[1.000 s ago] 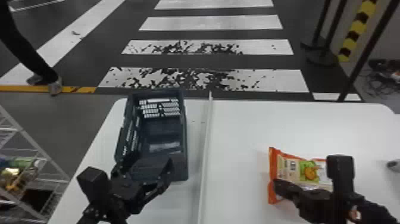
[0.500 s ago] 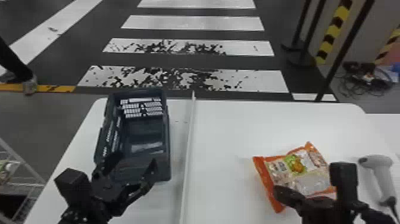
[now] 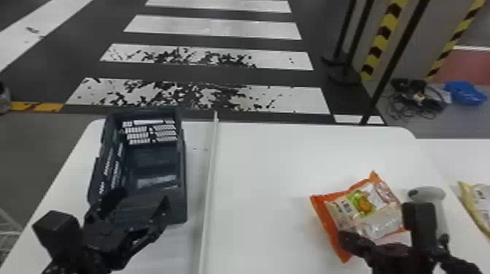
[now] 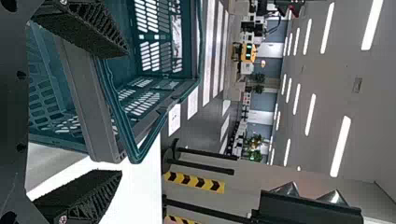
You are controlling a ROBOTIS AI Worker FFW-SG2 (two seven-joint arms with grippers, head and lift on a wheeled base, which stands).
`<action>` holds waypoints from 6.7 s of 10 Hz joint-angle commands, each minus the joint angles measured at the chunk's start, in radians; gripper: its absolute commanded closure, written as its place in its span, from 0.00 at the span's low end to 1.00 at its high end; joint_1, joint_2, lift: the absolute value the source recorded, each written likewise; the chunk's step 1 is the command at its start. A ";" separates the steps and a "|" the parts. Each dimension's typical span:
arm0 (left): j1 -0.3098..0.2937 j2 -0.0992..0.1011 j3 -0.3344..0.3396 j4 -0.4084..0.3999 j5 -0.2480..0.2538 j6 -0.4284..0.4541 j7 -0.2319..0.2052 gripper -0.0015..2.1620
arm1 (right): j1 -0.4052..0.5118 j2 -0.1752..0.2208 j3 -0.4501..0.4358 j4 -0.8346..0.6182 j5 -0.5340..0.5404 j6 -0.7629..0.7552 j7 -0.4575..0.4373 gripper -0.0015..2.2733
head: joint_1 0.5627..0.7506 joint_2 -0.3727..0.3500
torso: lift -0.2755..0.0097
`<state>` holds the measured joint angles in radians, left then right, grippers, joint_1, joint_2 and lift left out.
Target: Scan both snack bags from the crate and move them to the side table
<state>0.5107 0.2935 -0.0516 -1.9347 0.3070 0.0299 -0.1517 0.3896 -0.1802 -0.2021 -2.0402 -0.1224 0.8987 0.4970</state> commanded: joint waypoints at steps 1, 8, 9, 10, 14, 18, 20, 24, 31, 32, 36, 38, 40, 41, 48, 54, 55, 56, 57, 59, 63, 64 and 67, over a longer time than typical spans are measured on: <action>0.000 -0.001 -0.001 -0.001 0.000 0.000 0.000 0.03 | 0.005 -0.015 -0.017 -0.002 -0.002 0.006 0.012 0.98 | 0.70 0.41 | 0.62; 0.002 -0.004 -0.002 -0.001 -0.002 0.000 0.001 0.03 | 0.048 -0.008 0.001 -0.137 -0.006 0.055 0.040 0.98 | 0.70 0.41 | 0.62; 0.002 0.001 -0.002 0.000 -0.002 0.000 0.001 0.03 | 0.040 -0.008 0.024 -0.130 -0.008 0.055 0.040 0.98 | 0.70 0.42 | 0.62; 0.002 0.003 -0.002 -0.003 -0.002 0.000 0.003 0.03 | 0.008 -0.007 0.055 -0.115 -0.010 0.052 0.040 0.98 | 0.70 0.44 | 0.62; 0.014 0.004 -0.002 -0.018 -0.003 0.000 0.003 0.03 | -0.159 0.042 0.110 -0.008 -0.039 -0.047 0.020 0.98 | 0.70 0.53 | 0.62; 0.028 0.004 0.009 -0.026 -0.008 0.000 0.003 0.03 | -0.294 0.057 0.112 0.261 -0.005 -0.270 -0.002 0.98 | 0.70 0.54 | 0.62; 0.028 0.004 0.010 -0.024 -0.009 0.000 0.004 0.03 | -0.354 0.054 0.124 0.368 0.058 -0.277 -0.003 0.98 | 0.70 0.53 | 0.62; 0.026 0.004 0.010 -0.026 -0.009 0.000 0.004 0.03 | -0.367 0.047 0.155 0.406 0.145 -0.267 -0.006 0.98 | 0.70 0.50 | 0.62; 0.026 0.006 0.036 -0.093 -0.028 -0.012 0.006 0.03 | -0.340 0.045 0.147 0.390 0.127 -0.252 -0.006 0.98 | 0.70 0.50 | 0.62; 0.028 0.006 0.038 -0.098 -0.028 -0.012 0.006 0.03 | -0.322 0.045 0.144 0.368 0.125 -0.246 -0.005 0.98 | 0.70 0.51 | 0.62; 0.025 0.007 0.039 -0.102 -0.028 -0.006 0.008 0.03 | -0.209 0.042 0.124 0.213 0.135 -0.160 -0.005 0.98 | 0.70 0.51 | 0.62; 0.022 0.007 0.038 -0.101 -0.026 -0.003 0.011 0.03 | -0.167 0.038 0.109 0.164 0.136 -0.145 0.000 0.98 | 0.70 0.50 | 0.62; 0.020 0.007 0.036 -0.099 -0.026 -0.003 0.012 0.03 | -0.120 0.033 0.096 0.126 0.136 -0.148 0.003 0.98 | 0.70 0.48 | 0.62; 0.018 0.007 0.036 -0.096 -0.026 -0.003 0.012 0.03 | -0.095 0.031 0.086 0.107 0.136 -0.148 0.009 0.98 | 0.70 0.48 | 0.62; 0.006 0.006 0.027 -0.079 -0.022 0.000 0.015 0.03 | -0.011 0.028 0.036 0.034 0.133 -0.160 0.038 0.98 | 0.70 0.44 | 0.62; 0.000 0.003 0.016 -0.069 -0.022 0.000 0.014 0.03 | 0.023 0.025 -0.003 0.020 0.125 -0.175 0.051 0.98 | 0.70 0.40 | 0.62; 0.000 0.003 0.016 -0.069 -0.022 0.000 0.014 0.03 | 0.026 0.025 -0.006 0.020 0.125 -0.175 0.052 0.98 | 0.70 0.39 | 0.62; 0.000 0.003 0.016 -0.069 -0.022 -0.003 0.014 0.03 | 0.032 0.025 -0.006 0.018 0.121 -0.178 0.052 0.98 | 0.70 0.39 | 0.62; 0.000 0.004 0.015 -0.069 -0.020 -0.003 0.014 0.03 | 0.037 0.025 -0.003 0.011 0.115 -0.182 0.052 0.98 | 0.70 0.39 | 0.62; 0.002 0.004 0.007 -0.070 -0.023 -0.003 0.014 0.03 | 0.049 0.025 -0.010 -0.074 0.063 -0.169 0.071 0.98 | 0.70 0.40 | 0.62; 0.008 0.007 0.010 -0.072 -0.023 -0.003 0.014 0.03 | 0.011 0.034 -0.118 -0.087 -0.023 -0.203 0.051 0.98 | 0.70 0.39 | 0.62; 0.008 0.009 0.009 -0.072 -0.023 -0.003 0.014 0.03 | 0.009 0.034 -0.135 -0.052 -0.022 -0.228 0.048 0.98 | 0.70 0.37 | 0.62; 0.006 0.009 0.003 -0.070 -0.023 -0.003 0.014 0.03 | -0.001 0.030 -0.160 0.035 -0.022 -0.270 0.051 0.98 | 0.70 0.30 | 0.62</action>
<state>0.5169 0.3022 -0.0494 -2.0055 0.2838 0.0269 -0.1378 0.3916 -0.1481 -0.3598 -2.0202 -0.1446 0.6335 0.5470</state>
